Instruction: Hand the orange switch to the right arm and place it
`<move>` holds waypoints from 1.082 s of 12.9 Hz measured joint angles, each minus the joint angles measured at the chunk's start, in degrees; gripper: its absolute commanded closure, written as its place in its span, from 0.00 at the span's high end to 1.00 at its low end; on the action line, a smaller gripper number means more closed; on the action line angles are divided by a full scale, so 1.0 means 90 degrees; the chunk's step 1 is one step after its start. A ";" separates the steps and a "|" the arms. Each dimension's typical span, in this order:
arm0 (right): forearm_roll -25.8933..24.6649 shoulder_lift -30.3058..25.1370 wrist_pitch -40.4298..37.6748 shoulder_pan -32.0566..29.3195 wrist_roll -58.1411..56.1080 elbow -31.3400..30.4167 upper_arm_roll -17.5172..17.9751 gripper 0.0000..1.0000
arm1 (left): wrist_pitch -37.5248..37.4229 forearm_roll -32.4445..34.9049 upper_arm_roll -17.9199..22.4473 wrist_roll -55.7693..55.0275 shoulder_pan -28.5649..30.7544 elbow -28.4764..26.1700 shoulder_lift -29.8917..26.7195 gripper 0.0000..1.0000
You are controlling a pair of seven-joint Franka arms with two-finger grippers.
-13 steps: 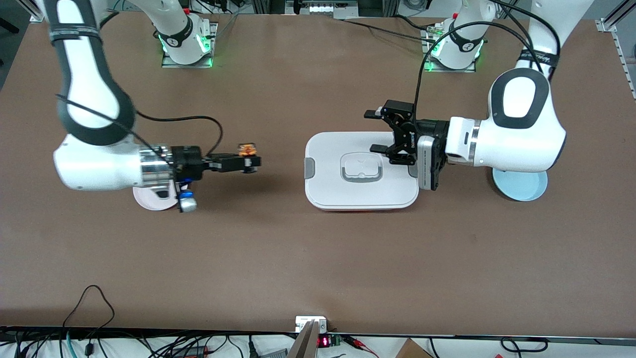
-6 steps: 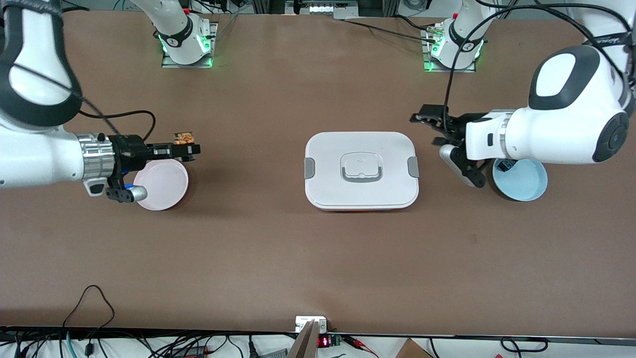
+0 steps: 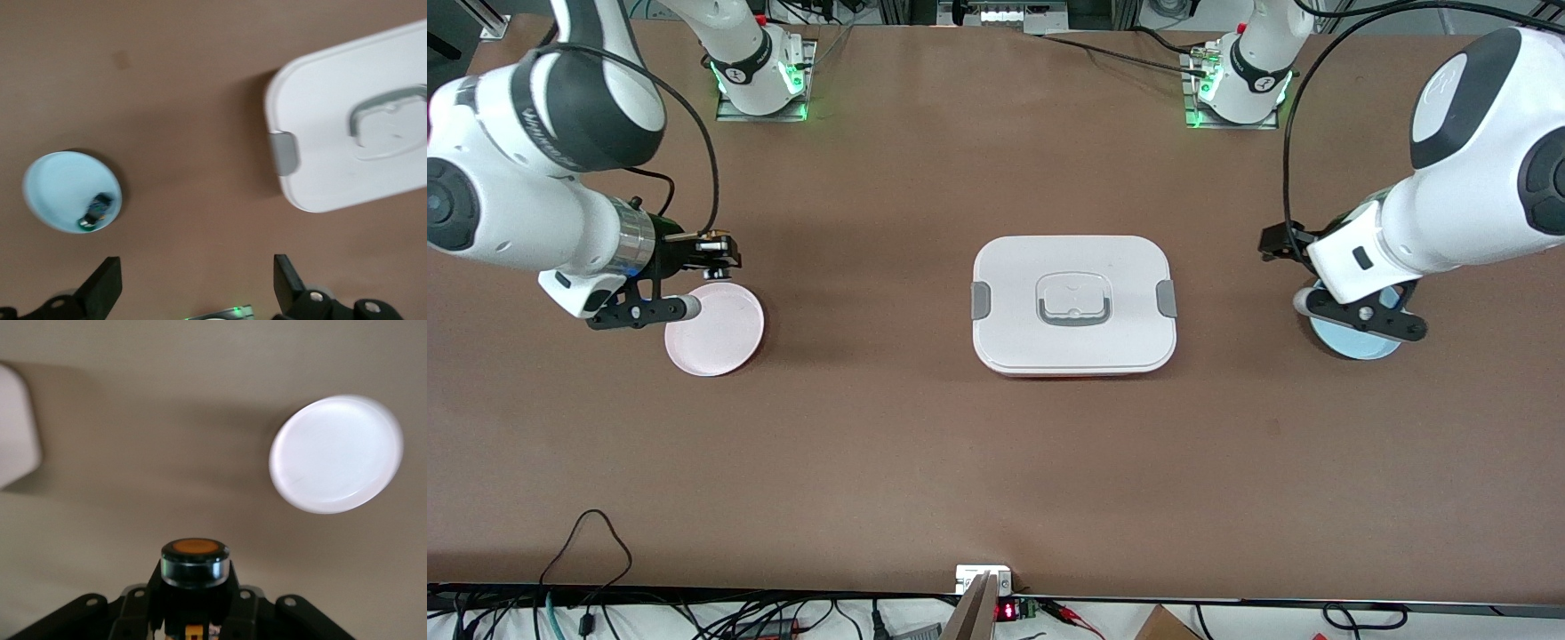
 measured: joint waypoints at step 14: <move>-0.0371 0.0559 0.5668 -0.0314 -0.1230 -0.3691 -0.0526 0.04 | 0.2157 -0.0410 0.2630 -0.0509 -0.1544 -0.2958 -0.2625 1.00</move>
